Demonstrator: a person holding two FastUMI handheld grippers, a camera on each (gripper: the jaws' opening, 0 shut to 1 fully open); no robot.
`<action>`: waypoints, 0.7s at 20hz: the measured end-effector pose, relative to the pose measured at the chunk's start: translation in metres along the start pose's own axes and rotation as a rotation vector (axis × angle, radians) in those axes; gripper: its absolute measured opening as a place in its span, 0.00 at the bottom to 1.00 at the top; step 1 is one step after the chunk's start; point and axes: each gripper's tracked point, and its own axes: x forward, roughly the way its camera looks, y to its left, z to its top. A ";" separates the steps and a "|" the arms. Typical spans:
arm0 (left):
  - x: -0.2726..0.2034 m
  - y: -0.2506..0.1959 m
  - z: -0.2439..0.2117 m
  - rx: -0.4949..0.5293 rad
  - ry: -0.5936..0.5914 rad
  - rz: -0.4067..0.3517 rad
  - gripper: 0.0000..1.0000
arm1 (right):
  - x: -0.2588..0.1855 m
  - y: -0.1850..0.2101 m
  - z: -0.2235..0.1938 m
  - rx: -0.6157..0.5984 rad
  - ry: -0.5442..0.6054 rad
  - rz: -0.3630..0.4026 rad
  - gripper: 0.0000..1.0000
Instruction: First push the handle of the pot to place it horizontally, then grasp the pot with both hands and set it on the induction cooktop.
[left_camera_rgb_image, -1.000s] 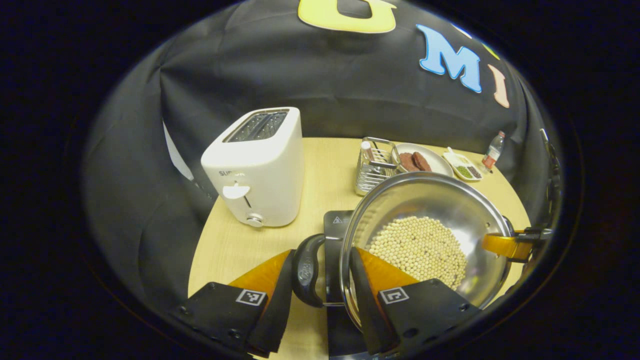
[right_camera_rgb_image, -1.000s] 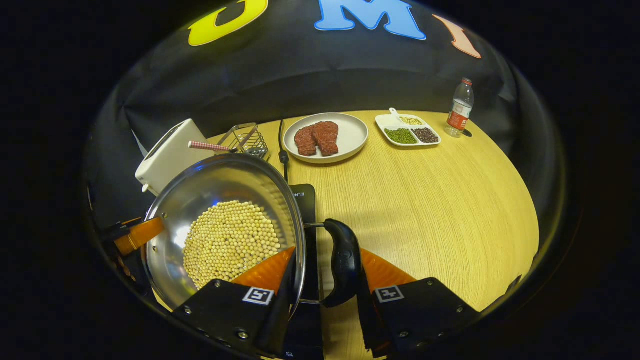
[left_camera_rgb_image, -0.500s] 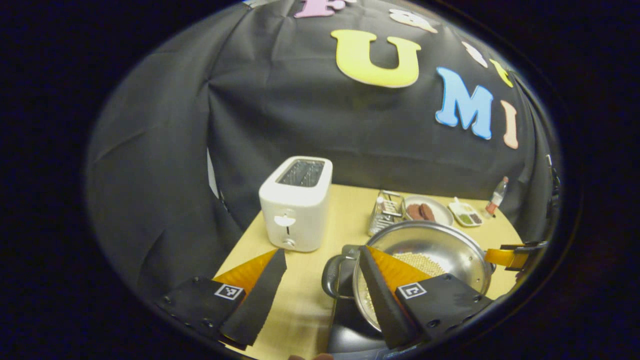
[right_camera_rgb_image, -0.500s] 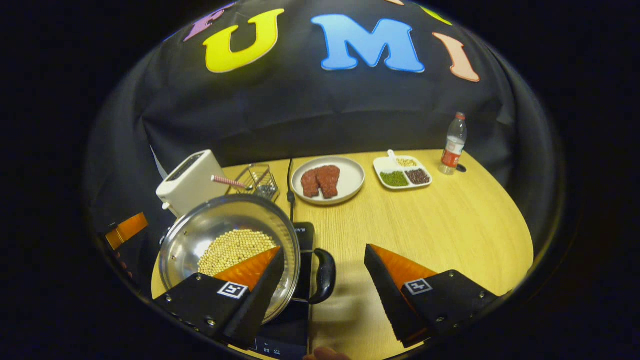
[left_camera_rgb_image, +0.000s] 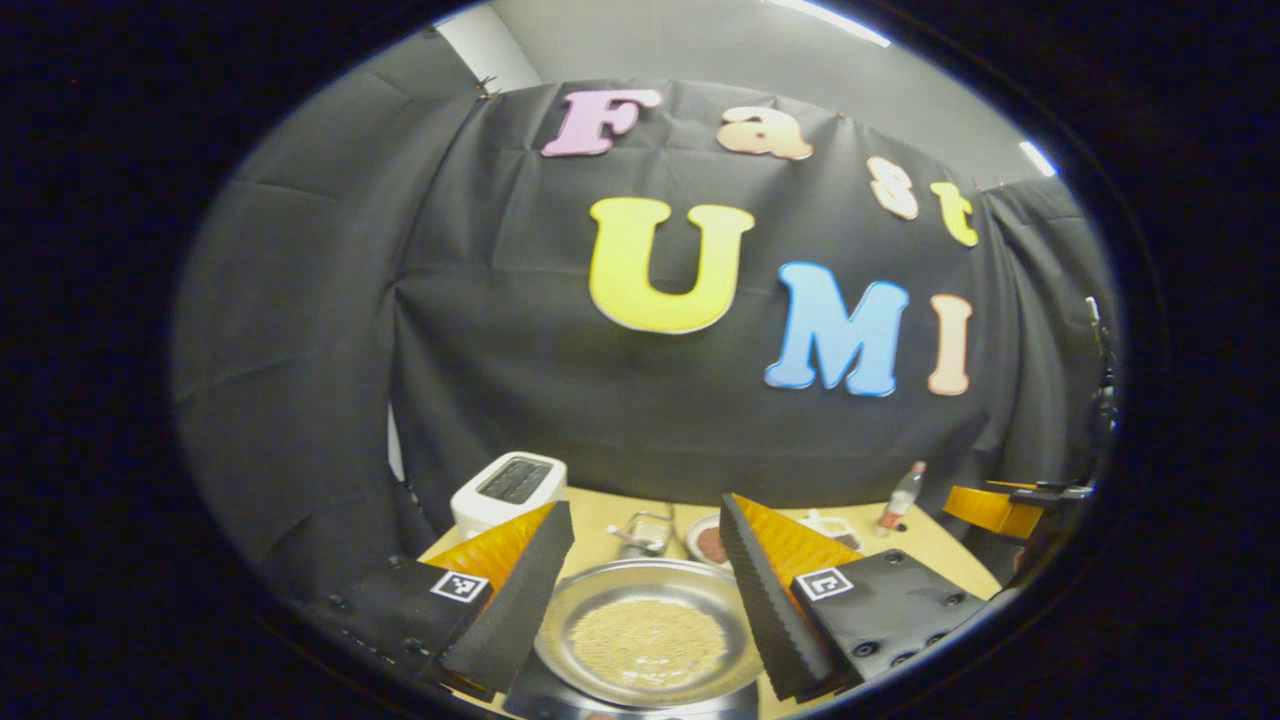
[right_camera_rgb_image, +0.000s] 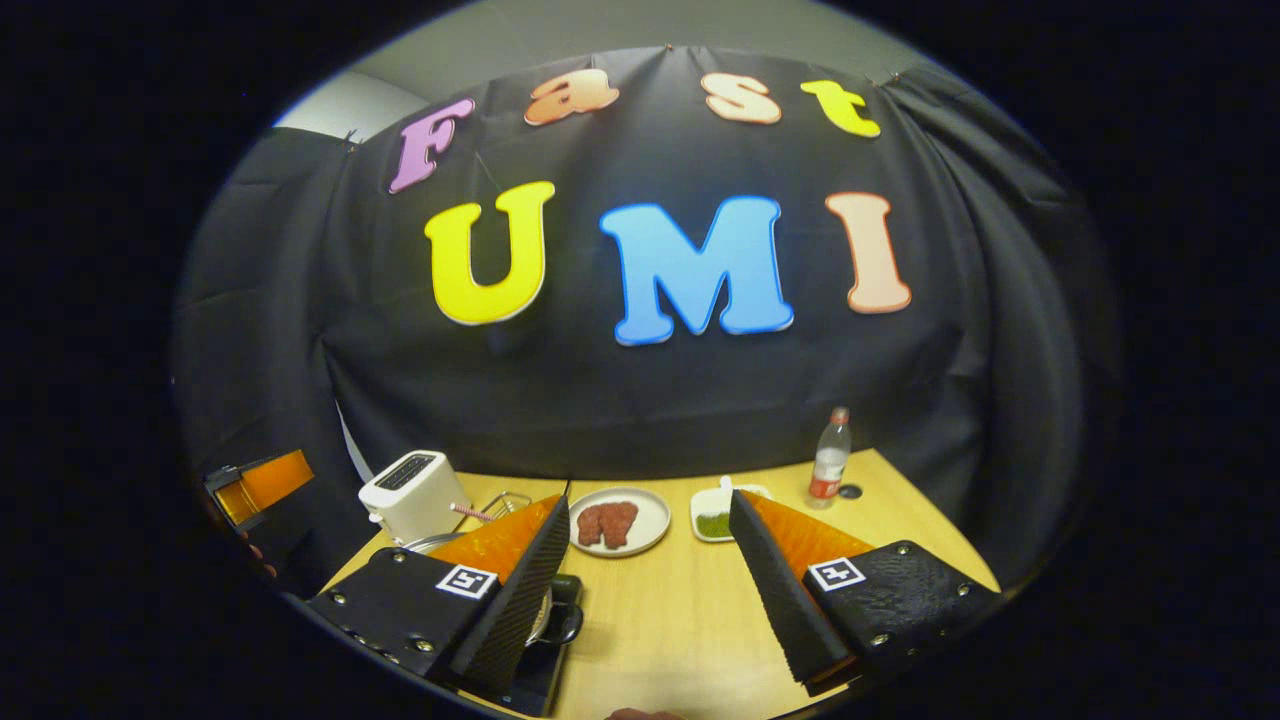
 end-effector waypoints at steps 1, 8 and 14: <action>-0.007 -0.023 0.012 0.007 -0.022 -0.022 0.96 | -0.014 -0.011 0.019 -0.012 -0.036 -0.008 0.97; -0.046 -0.148 0.059 0.083 -0.178 -0.067 0.96 | -0.067 -0.094 0.069 -0.017 -0.128 -0.041 0.97; -0.064 -0.182 0.061 0.057 -0.188 -0.020 0.96 | -0.083 -0.141 0.085 0.010 -0.153 -0.028 0.97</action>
